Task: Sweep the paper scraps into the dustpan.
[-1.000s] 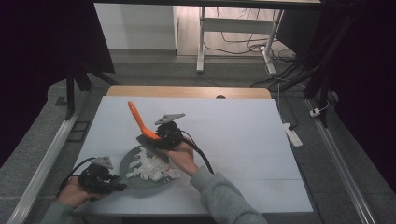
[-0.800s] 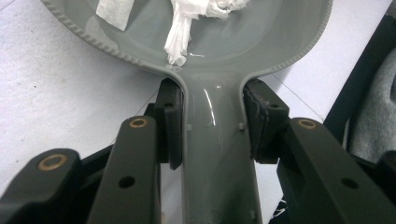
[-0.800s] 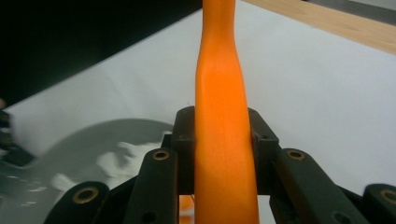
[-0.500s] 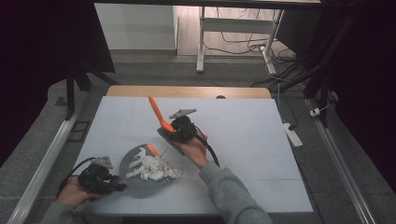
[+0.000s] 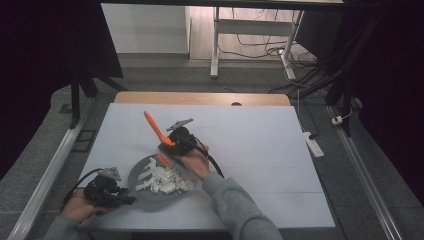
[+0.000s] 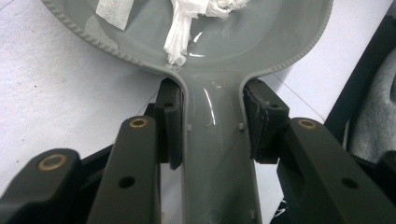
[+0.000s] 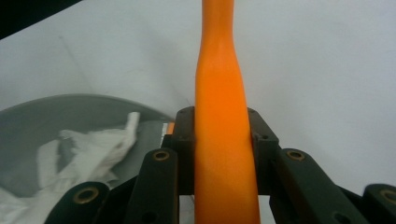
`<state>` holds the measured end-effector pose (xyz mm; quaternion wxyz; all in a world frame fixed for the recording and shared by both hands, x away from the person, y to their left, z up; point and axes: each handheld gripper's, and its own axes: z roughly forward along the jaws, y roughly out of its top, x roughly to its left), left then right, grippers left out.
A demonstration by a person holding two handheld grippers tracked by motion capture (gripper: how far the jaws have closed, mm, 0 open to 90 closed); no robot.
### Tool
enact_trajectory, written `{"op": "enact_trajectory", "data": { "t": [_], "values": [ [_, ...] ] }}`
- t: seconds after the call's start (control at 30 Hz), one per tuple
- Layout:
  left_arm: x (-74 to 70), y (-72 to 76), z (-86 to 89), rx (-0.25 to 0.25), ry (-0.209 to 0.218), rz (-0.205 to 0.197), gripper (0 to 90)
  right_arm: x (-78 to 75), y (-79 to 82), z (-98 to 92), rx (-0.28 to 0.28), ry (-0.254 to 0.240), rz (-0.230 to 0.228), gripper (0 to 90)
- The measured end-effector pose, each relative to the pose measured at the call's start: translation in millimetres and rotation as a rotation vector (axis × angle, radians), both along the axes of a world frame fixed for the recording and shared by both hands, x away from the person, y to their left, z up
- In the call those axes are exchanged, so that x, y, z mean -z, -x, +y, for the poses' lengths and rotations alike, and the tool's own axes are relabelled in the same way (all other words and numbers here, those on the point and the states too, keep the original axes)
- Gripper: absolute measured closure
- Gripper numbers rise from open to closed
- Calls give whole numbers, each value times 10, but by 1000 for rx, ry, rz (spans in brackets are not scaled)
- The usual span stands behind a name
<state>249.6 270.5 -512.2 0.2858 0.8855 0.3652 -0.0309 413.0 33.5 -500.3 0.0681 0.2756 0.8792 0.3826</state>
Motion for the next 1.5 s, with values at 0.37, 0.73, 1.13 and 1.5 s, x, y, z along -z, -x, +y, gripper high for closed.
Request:
{"op": "enact_trajectory", "data": {
  "t": [0.37,0.73,1.13,1.5],
  "values": [
    [9,9,-17,-6,-3,-2,616,-243,309,54,-115,-145,15,697],
    [30,16,-20,-2,-10,4,616,-407,229,-386,-31,-155,-60,696],
    [-1,51,-3,2,-2,1,616,-226,342,-856,85,-96,-32,697],
    [3,85,-34,15,-11,6,616,-56,476,-932,134,-70,-3,697]
  ]
}}
